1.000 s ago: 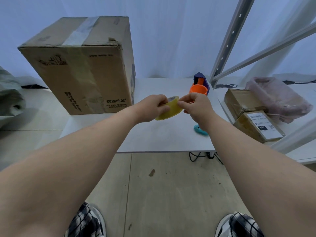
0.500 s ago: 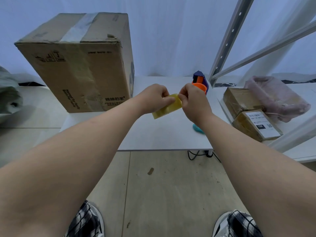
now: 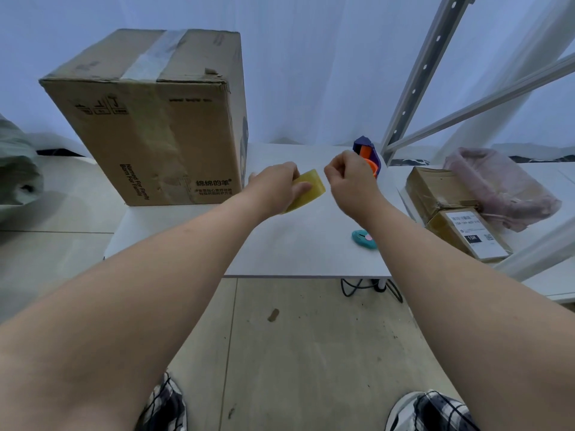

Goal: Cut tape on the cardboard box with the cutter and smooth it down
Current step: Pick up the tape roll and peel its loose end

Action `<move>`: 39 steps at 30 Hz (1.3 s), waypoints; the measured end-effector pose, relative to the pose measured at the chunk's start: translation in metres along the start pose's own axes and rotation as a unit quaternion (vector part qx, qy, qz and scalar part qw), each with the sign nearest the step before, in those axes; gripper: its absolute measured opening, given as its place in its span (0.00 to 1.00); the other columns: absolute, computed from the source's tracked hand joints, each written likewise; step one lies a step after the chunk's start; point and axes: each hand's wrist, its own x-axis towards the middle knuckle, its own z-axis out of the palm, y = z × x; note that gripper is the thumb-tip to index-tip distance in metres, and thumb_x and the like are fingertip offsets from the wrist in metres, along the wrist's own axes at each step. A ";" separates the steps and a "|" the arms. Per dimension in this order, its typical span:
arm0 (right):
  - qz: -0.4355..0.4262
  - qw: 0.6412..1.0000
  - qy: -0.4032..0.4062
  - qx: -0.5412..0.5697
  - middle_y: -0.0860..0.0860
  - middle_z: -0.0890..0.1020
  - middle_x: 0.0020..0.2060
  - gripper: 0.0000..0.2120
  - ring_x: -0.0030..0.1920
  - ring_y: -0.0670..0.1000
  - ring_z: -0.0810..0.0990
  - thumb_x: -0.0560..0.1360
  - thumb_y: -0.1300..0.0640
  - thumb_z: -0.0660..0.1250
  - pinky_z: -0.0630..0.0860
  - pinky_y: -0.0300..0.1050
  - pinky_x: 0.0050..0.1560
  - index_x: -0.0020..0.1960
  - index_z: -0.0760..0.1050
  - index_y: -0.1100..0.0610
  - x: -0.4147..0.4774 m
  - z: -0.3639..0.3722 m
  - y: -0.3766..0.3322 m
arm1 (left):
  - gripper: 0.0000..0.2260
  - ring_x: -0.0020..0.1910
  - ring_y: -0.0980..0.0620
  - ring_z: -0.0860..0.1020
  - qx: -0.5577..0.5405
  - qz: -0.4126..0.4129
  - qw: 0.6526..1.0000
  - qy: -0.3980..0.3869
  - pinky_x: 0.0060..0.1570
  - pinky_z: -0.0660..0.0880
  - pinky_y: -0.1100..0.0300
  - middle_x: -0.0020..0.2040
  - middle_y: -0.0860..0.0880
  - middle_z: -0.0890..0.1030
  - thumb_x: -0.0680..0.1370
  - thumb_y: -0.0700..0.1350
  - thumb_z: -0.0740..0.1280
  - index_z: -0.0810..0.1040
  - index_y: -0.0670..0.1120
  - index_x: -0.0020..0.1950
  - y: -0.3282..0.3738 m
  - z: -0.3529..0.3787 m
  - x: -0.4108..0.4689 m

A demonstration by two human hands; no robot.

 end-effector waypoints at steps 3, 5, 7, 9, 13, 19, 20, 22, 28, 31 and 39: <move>0.033 0.999 0.012 0.030 0.54 0.74 0.47 0.02 0.45 0.52 0.73 0.78 0.59 0.60 0.72 0.42 0.42 0.46 0.69 0.57 0.004 -0.005 0.006 | 0.15 0.49 0.48 0.75 -0.123 0.012 0.992 -0.006 0.49 0.73 0.55 0.50 0.49 0.76 0.79 0.52 0.62 0.74 0.45 0.60 0.005 -0.001 -0.004; 0.042 0.999 0.004 0.034 0.53 0.75 0.45 0.01 0.47 0.56 0.76 0.78 0.60 0.59 0.76 0.50 0.47 0.47 0.68 0.56 0.003 -0.005 0.010 | 0.15 0.50 0.49 0.75 -0.224 0.001 0.973 -0.052 0.42 0.72 0.60 0.53 0.48 0.76 0.79 0.49 0.63 0.73 0.47 0.64 0.008 -0.002 -0.007; 0.045 0.999 0.005 0.028 0.53 0.75 0.42 0.02 0.48 0.59 0.78 0.78 0.61 0.59 0.78 0.55 0.49 0.47 0.68 0.56 0.002 -0.005 0.011 | 0.16 0.52 0.48 0.74 -0.269 -0.019 0.958 -0.102 0.43 0.71 0.61 0.56 0.48 0.75 0.79 0.46 0.62 0.71 0.50 0.67 0.009 -0.001 -0.008; 0.044 0.999 0.006 0.015 0.51 0.74 0.39 0.02 0.46 0.59 0.78 0.78 0.62 0.59 0.79 0.56 0.47 0.47 0.68 0.55 0.001 -0.005 0.012 | 0.16 0.51 0.47 0.74 -0.264 -0.022 0.958 -0.114 0.43 0.71 0.60 0.57 0.47 0.75 0.79 0.45 0.61 0.71 0.52 0.67 0.008 0.001 -0.008; 0.036 0.999 -0.016 0.003 0.53 0.76 0.38 0.03 0.39 0.55 0.78 0.78 0.63 0.60 0.79 0.50 0.38 0.47 0.68 0.55 -0.003 -0.006 0.014 | 0.17 0.50 0.47 0.73 -0.200 -0.012 0.976 -0.086 0.47 0.71 0.57 0.54 0.47 0.74 0.78 0.47 0.64 0.70 0.52 0.67 0.006 0.003 -0.004; -0.001 0.994 -0.066 -0.082 0.55 0.80 0.45 0.03 0.46 0.55 0.80 0.76 0.62 0.62 0.79 0.55 0.50 0.50 0.73 0.59 -0.006 0.002 0.010 | 0.17 0.51 0.46 0.72 -0.091 -0.024 0.992 -0.088 0.52 0.73 0.52 0.53 0.50 0.71 0.79 0.50 0.63 0.68 0.52 0.67 -0.001 0.005 -0.002; -0.001 0.993 -0.073 -0.092 0.56 0.80 0.46 0.04 0.46 0.55 0.80 0.76 0.62 0.62 0.79 0.55 0.50 0.50 0.73 0.59 -0.006 0.004 0.009 | 0.17 0.51 0.46 0.72 -0.081 -0.028 0.992 -0.093 0.55 0.73 0.51 0.53 0.50 0.71 0.79 0.50 0.63 0.68 0.53 0.67 -0.003 0.006 -0.001; -0.003 0.992 -0.074 -0.106 0.55 0.81 0.47 0.04 0.47 0.54 0.80 0.76 0.62 0.62 0.80 0.55 0.50 0.50 0.73 0.59 -0.007 0.007 0.008 | 0.16 0.51 0.45 0.72 -0.067 -0.029 0.993 -0.096 0.60 0.72 0.47 0.52 0.50 0.71 0.79 0.50 0.62 0.67 0.54 0.67 -0.006 0.006 -0.001; -0.008 0.992 -0.062 -0.114 0.54 0.81 0.46 0.04 0.47 0.53 0.80 0.77 0.63 0.61 0.80 0.53 0.50 0.51 0.73 0.59 -0.009 0.007 0.006 | 0.16 0.49 0.47 0.71 -0.041 -0.020 0.997 -0.056 0.64 0.67 0.47 0.51 0.51 0.72 0.80 0.49 0.61 0.67 0.53 0.67 -0.004 0.007 -0.001; -0.026 0.994 -0.042 -0.094 0.55 0.81 0.45 0.04 0.46 0.54 0.80 0.77 0.63 0.61 0.79 0.52 0.48 0.51 0.73 0.60 -0.010 0.007 0.000 | 0.15 0.52 0.45 0.74 -0.014 -0.032 0.999 -0.029 0.63 0.63 0.49 0.55 0.49 0.77 0.80 0.48 0.59 0.67 0.50 0.66 -0.007 0.009 0.001; -0.017 0.998 -0.021 -0.054 0.53 0.76 0.48 0.05 0.47 0.53 0.76 0.78 0.60 0.60 0.74 0.46 0.46 0.51 0.71 0.61 -0.004 0.010 -0.008 | 0.12 0.46 0.47 0.73 -0.093 -0.014 0.995 -0.019 0.57 0.71 0.50 0.42 0.52 0.73 0.79 0.51 0.62 0.71 0.56 0.63 -0.029 0.004 -0.002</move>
